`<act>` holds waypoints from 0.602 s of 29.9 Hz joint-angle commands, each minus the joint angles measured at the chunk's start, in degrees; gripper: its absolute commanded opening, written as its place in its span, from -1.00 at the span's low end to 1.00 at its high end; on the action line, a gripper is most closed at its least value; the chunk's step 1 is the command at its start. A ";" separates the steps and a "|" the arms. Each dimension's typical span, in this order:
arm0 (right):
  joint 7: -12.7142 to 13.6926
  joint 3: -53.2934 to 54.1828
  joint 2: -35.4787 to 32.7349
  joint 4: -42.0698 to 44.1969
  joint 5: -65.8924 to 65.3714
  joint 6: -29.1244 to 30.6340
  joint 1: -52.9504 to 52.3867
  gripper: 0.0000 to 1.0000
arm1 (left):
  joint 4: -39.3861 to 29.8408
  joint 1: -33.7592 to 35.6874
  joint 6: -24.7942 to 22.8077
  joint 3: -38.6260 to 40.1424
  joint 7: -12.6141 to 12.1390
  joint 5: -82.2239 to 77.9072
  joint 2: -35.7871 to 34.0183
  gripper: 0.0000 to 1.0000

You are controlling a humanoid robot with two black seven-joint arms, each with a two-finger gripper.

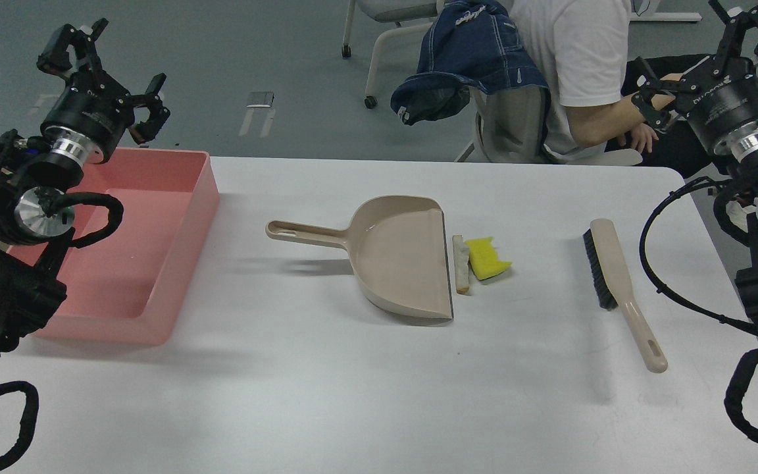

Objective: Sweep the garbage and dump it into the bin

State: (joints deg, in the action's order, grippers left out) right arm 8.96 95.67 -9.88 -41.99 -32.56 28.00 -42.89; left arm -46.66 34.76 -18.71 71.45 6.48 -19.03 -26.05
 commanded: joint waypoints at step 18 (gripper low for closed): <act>0.09 0.04 -1.98 0.60 -0.14 0.00 0.36 1.00 | 0.60 2.41 1.84 -1.14 0.20 -0.40 -0.31 0.95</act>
State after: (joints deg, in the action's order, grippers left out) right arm 8.97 95.74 -10.31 -41.79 -32.65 28.00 -42.28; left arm -46.65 36.66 -16.99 70.33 6.53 -19.41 -26.46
